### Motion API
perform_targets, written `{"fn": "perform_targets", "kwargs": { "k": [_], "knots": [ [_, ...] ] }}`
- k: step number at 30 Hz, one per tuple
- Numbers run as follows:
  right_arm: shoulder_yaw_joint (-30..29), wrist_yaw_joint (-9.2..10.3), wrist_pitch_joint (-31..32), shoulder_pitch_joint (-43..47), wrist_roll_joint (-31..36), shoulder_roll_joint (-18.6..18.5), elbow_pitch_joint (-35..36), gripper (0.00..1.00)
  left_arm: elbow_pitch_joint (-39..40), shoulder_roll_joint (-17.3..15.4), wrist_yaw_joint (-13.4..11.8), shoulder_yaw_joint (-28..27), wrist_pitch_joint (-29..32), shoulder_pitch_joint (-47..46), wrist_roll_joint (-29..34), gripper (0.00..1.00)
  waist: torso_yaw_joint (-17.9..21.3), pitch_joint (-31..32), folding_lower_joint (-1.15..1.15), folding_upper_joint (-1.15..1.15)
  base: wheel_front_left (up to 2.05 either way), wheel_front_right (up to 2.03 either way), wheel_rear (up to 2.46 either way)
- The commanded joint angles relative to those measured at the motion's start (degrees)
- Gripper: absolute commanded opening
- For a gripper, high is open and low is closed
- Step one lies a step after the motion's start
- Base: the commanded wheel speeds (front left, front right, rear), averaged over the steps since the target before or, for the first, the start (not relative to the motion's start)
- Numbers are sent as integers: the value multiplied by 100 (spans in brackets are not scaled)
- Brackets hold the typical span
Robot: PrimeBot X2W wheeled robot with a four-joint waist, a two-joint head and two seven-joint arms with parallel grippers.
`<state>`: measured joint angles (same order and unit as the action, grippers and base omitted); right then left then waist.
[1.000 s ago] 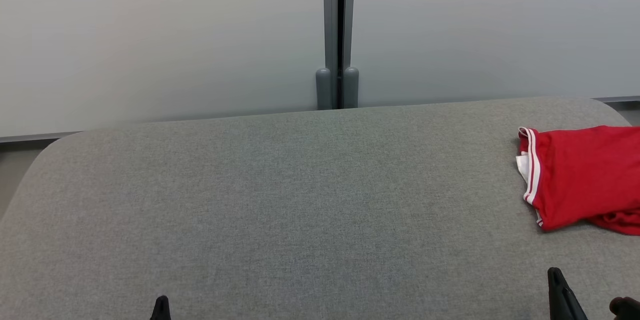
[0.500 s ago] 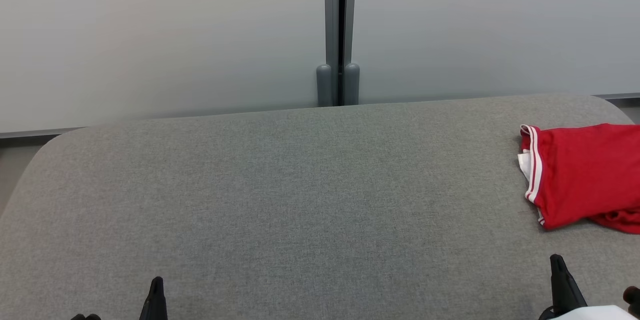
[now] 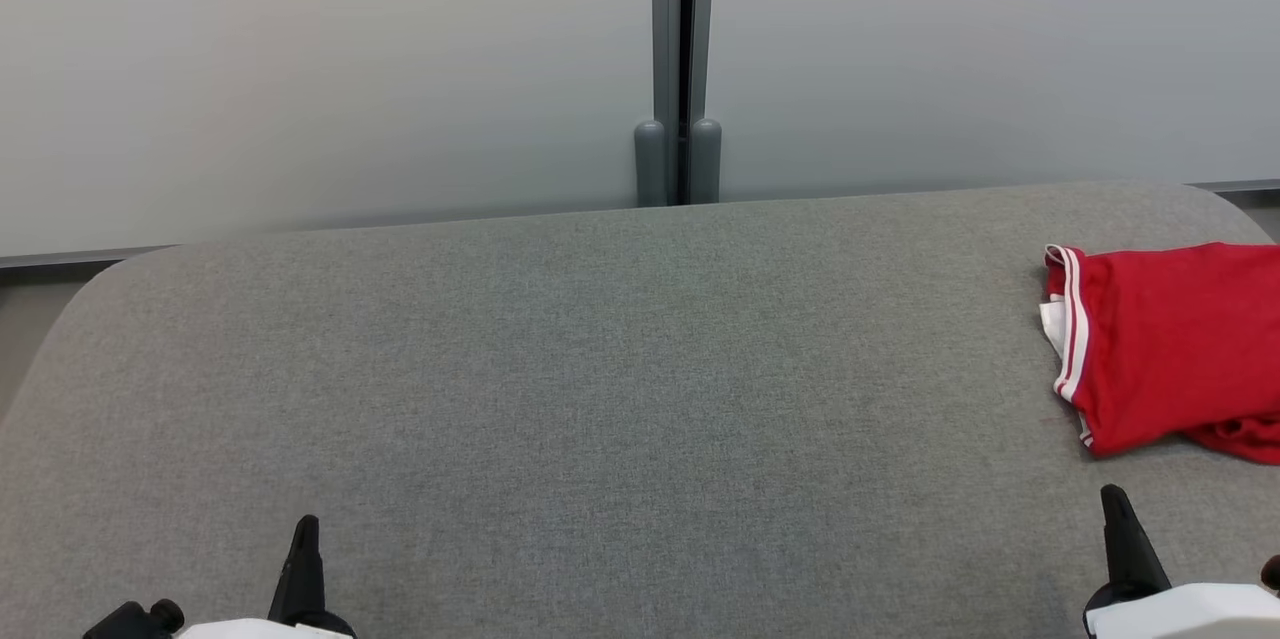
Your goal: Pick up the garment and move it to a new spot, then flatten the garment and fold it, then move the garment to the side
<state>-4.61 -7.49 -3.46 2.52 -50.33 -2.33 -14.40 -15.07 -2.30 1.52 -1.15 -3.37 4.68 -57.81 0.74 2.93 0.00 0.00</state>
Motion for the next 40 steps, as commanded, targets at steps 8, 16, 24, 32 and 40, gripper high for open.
{"fn": "perform_targets", "kwargs": {
  "k": [8,16,24,32,40],
  "knots": [
    [-45,-1,167,-245,-660,-61,65,0,85,-41,130,-112,150,-309,-547,0,-8,-32,0,0,0,0,0],
    [-71,-1,297,-346,-1192,-64,63,0,90,-46,205,-178,280,-435,-980,0,-16,-65,0,0,0,0,0],
    [-94,-1,413,-440,-1691,-66,60,0,93,-51,268,-244,395,-552,-1389,0,-23,-97,0,0,0,0,0],
    [-119,-1,541,-538,-2209,-69,57,0,98,-56,346,-306,521,-681,-1819,0,-32,-134,0,0,0,0,0],
    [-139,-1,646,-621,-2639,-70,55,0,102,-59,408,-359,630,-782,-2171,0,-40,-167,0,0,0,0,0]
  ]
}}
